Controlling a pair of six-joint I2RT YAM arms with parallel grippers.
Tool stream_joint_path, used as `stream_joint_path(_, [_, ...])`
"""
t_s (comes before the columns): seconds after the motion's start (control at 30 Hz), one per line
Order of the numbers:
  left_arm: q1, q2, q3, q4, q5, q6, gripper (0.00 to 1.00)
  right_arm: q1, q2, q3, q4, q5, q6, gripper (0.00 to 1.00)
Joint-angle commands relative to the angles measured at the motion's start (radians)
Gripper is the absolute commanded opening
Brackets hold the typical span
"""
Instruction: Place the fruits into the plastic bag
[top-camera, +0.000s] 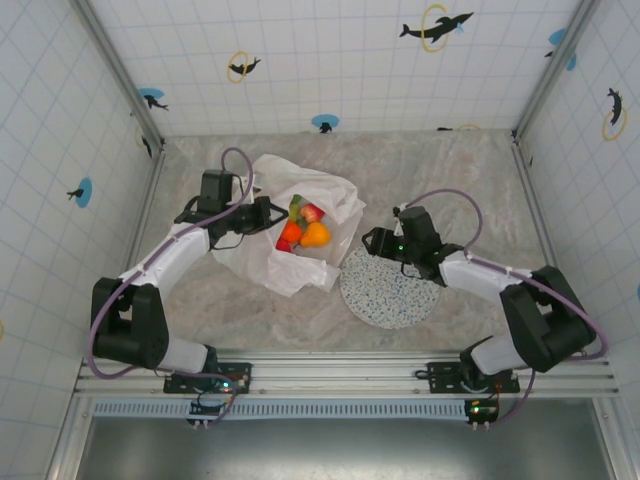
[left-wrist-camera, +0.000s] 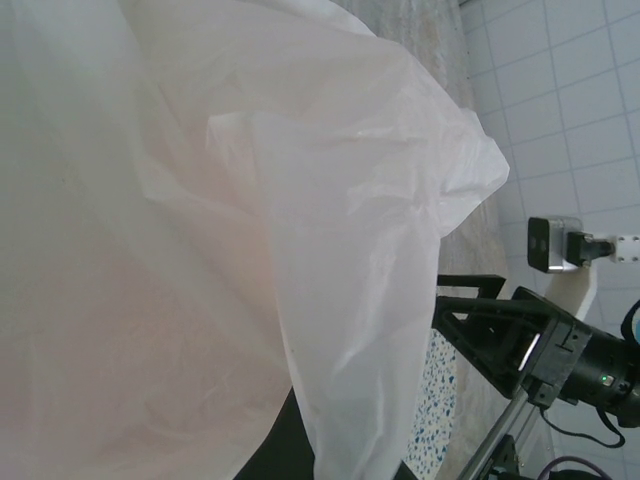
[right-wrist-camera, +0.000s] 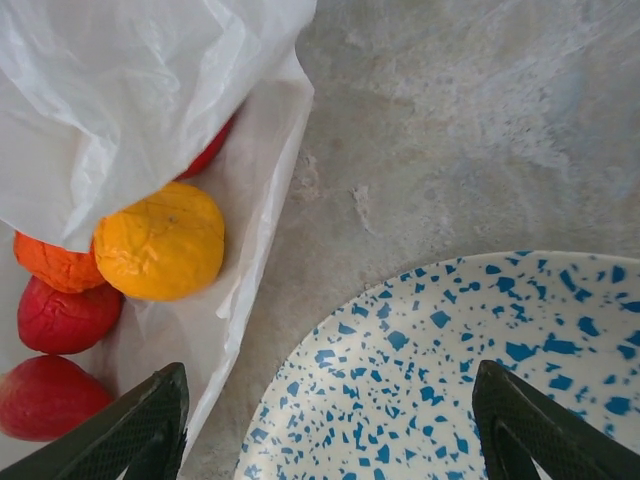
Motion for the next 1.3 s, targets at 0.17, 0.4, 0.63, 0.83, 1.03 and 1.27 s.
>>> stream_joint_path(0.17, [-0.005,0.003,-0.016,0.006,0.009,0.024,0.0,0.049,0.103,0.02,0.125,-0.039,0.065,0.77])
stream_joint_path(0.4, [-0.004,0.004,-0.016,0.003,0.009,0.027,0.0,0.075,0.176,0.051,0.177,-0.061,0.09,0.74])
stream_joint_path(0.63, [-0.004,0.007,-0.018,0.003,0.009,0.029,0.0,0.08,0.228,0.091,0.21,-0.093,0.1,0.67])
stream_joint_path(0.83, [-0.003,0.004,-0.02,0.001,0.009,0.033,0.0,0.083,0.267,0.126,0.225,-0.1,0.112,0.59])
stream_joint_path(1.03, [-0.003,0.002,-0.019,0.0,0.011,0.034,0.0,0.085,0.302,0.16,0.232,-0.102,0.123,0.52])
stream_joint_path(1.27, [-0.005,0.003,-0.017,-0.001,0.012,0.035,0.0,0.095,0.35,0.184,0.262,-0.111,0.161,0.42])
